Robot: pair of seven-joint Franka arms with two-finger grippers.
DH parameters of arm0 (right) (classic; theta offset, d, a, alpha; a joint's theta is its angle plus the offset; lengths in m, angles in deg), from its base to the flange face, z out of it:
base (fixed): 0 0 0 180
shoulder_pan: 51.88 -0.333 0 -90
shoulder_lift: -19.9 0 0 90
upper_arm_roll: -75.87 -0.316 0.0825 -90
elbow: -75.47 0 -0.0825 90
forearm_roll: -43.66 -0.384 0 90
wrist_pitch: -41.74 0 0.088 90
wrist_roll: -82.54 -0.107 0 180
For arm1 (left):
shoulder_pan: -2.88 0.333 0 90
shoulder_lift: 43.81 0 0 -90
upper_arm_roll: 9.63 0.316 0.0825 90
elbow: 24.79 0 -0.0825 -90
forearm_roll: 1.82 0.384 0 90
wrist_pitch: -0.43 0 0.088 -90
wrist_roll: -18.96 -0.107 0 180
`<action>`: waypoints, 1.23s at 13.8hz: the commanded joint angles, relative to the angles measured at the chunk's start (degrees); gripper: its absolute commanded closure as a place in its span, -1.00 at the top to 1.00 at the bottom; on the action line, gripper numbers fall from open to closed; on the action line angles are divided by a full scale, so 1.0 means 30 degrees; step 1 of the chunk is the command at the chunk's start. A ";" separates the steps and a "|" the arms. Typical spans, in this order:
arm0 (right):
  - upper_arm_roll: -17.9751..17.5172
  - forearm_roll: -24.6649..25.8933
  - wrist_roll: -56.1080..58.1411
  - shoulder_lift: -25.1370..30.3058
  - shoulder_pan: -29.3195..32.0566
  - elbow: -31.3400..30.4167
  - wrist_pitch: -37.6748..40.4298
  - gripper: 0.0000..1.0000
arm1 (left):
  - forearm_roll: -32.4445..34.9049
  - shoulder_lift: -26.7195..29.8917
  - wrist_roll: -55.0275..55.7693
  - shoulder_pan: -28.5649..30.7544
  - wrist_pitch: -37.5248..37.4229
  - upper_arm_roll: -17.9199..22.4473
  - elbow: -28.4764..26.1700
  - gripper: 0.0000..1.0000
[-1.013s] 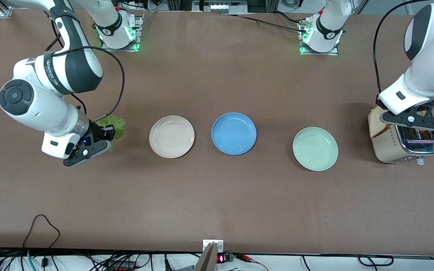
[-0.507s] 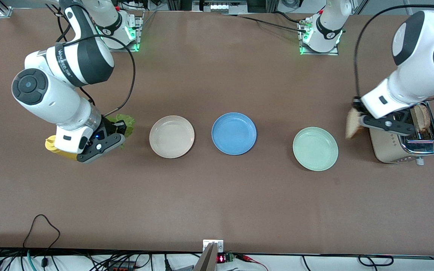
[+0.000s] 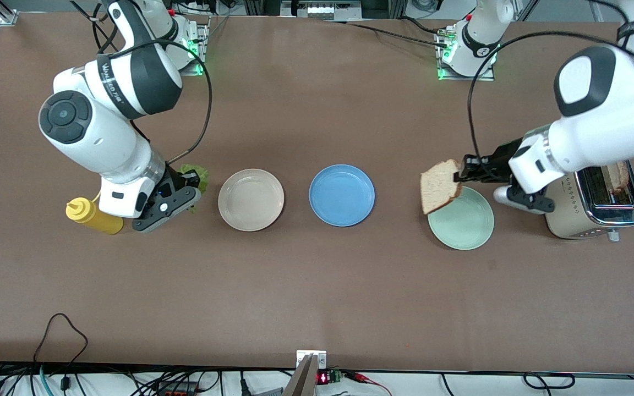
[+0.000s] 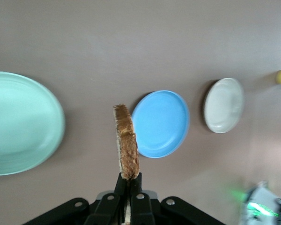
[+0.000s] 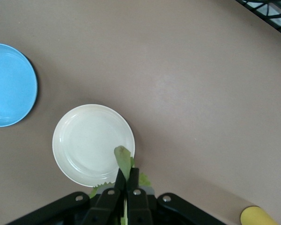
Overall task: Make sandwich in blue plate with both arms
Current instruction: 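Lay the bread on the blue plate with the left gripper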
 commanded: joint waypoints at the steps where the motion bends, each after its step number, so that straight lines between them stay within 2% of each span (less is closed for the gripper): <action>1: 0.0061 -0.0323 0.0259 -0.0059 -0.0562 0.0317 0.0108 -1.00 | -0.3673 -0.1251 -0.1990 0.0176 -0.0169 -0.0327 0.0448 -0.99; 3: 0.0031 -0.0497 0.1480 -0.0234 -0.0855 0.0317 0.0137 -1.00 | -0.6169 -0.2215 -0.4534 0.0293 -0.0082 -0.0329 0.0271 -0.99; 5: 0.0061 -0.1577 0.2774 -0.0497 -0.1091 0.0288 0.0137 -1.00 | -0.7873 -0.3038 -0.7113 0.0264 0.0616 -0.0357 -0.0166 -1.00; 7: 0.0060 -0.1788 0.3303 -0.0761 -0.1412 0.0288 0.0137 -1.00 | -0.9336 -0.3071 -0.9721 0.0176 0.1671 -0.0416 -0.1509 -1.00; 10: 0.0060 -0.1788 0.4008 -0.1171 -0.2085 0.0288 0.0079 -1.00 | -1.2849 -0.3507 -1.3648 0.0059 0.4102 -0.1264 -0.3796 -1.00; 12: 0.0090 -0.1671 0.4009 -0.1434 -0.2409 0.0259 0.0020 -1.00 | -1.4842 -0.4326 -1.4536 -0.0290 0.5068 -0.1819 -0.4618 -1.00; 14: 0.0061 -0.1613 0.4009 -0.1669 -0.2526 0.0258 -0.0097 -1.00 | -1.5174 -0.5263 -1.5269 -0.1051 0.5980 -0.1881 -0.4565 -1.00; 17: 0.0061 -0.1584 0.3834 -0.2050 -0.2993 0.0229 -0.0156 -1.00 | -1.5204 -0.6202 -1.6410 -0.1230 0.6012 -0.1881 -0.4505 -1.00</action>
